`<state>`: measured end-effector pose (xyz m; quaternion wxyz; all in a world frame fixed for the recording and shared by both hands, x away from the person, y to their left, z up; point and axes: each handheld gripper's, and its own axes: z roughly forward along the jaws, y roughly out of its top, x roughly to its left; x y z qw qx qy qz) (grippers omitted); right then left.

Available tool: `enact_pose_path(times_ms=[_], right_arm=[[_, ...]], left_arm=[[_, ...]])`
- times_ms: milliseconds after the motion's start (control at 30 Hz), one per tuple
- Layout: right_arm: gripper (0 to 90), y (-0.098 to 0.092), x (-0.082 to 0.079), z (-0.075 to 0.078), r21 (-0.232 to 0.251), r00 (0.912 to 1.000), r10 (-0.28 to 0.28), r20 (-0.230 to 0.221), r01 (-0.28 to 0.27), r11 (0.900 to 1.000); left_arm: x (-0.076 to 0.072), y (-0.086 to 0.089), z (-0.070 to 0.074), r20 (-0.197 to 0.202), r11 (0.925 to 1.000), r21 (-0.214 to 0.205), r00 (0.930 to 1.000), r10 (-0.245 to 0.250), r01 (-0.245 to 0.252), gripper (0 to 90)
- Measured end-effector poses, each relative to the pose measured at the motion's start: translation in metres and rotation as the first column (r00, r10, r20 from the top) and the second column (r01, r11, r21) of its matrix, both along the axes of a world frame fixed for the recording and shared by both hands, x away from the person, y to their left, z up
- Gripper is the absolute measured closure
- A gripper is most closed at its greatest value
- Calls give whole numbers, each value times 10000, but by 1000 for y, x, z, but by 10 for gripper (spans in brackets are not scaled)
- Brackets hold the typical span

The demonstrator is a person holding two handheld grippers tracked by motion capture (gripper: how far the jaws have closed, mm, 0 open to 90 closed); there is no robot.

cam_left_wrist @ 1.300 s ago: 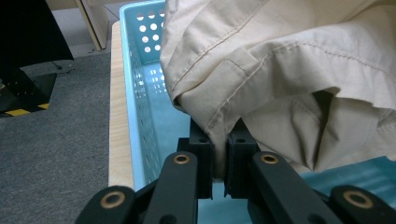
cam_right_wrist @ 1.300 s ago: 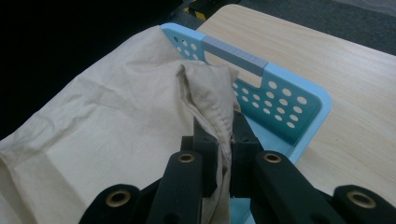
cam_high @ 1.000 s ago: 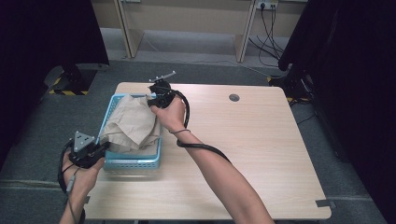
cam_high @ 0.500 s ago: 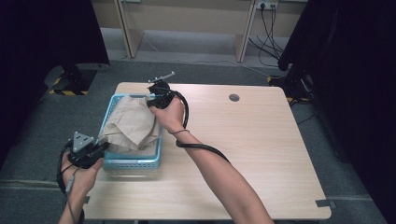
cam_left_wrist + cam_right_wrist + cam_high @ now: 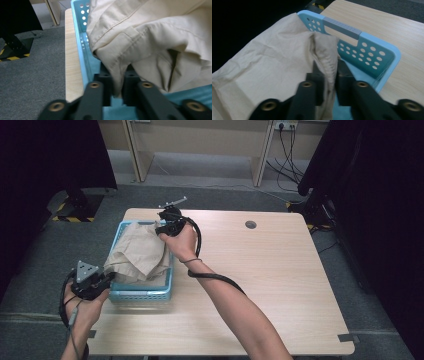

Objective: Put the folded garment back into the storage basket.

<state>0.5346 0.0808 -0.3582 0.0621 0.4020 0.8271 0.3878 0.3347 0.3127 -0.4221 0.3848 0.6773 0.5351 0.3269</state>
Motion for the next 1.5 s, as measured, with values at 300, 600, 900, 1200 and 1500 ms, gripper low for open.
enact_pose_path(times_ms=[300,600,900,1200,1500], right_arm=[[444,-7,4,3,-684,9993,128,354,-104,9976],[415,-12,2,-2,-957,9989,366,298,-336,9948],[368,-17,-5,-2,-1047,9970,614,475,-562,9929],[342,-26,-12,1,-1110,9958,668,625,-595,9920],[329,-38,-18,2,-1115,9957,689,615,-618,9918]], left_arm=[[-7,1,10,536,10000,87,9986,-48,44,311],[-6,-10,9,347,9982,-481,9988,-344,360,255],[-11,-19,13,912,9964,-674,9949,-442,505,223],[-16,-37,19,1244,9932,-758,9891,-790,889,216],[-19,-49,19,1377,9906,-751,9850,-1036,1147,216]])
